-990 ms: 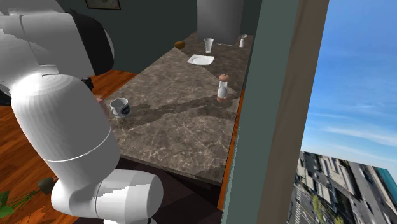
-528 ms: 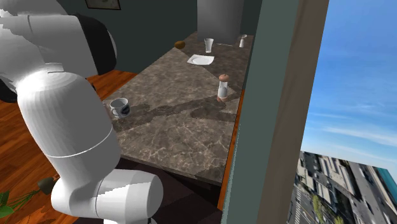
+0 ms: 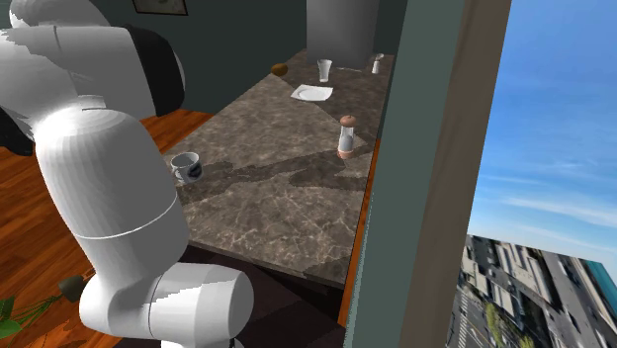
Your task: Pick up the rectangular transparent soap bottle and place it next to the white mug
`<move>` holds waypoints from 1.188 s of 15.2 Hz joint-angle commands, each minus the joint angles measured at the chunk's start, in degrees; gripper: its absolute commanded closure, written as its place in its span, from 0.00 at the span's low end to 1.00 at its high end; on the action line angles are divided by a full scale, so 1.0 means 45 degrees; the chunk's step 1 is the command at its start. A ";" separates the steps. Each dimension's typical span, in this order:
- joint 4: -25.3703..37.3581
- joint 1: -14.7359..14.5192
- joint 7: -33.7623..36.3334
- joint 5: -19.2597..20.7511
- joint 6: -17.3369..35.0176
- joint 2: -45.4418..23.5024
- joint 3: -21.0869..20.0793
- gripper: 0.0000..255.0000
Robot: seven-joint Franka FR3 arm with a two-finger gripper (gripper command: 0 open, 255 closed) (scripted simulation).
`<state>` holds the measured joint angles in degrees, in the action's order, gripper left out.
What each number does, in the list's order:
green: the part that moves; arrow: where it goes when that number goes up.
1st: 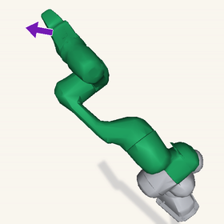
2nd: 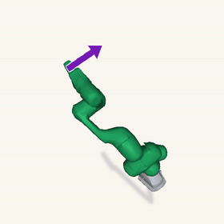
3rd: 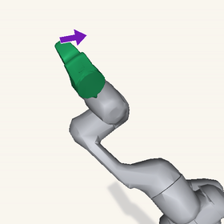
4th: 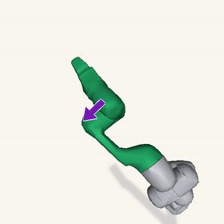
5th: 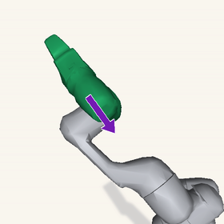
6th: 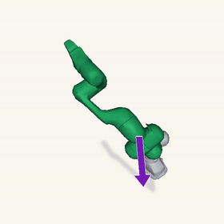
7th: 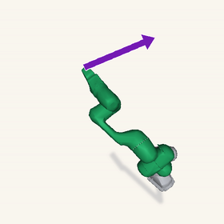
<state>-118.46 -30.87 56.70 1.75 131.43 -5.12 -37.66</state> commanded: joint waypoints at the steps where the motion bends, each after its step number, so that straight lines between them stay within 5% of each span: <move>1: -0.0002 -0.0002 0.0004 0.0004 0.0008 -0.0002 -0.0001 1.00; 3: -0.0002 -0.0002 0.0004 0.0004 0.0008 -0.0002 -0.0001 1.00; 4: -0.0003 -0.0001 0.0003 0.0003 0.0009 -0.0001 0.0000 0.00; 18: 0.0603 0.0182 -0.0587 -0.0853 -0.1455 0.1074 0.0010 0.00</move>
<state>-115.76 -30.05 54.07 -2.06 124.93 -0.32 -37.62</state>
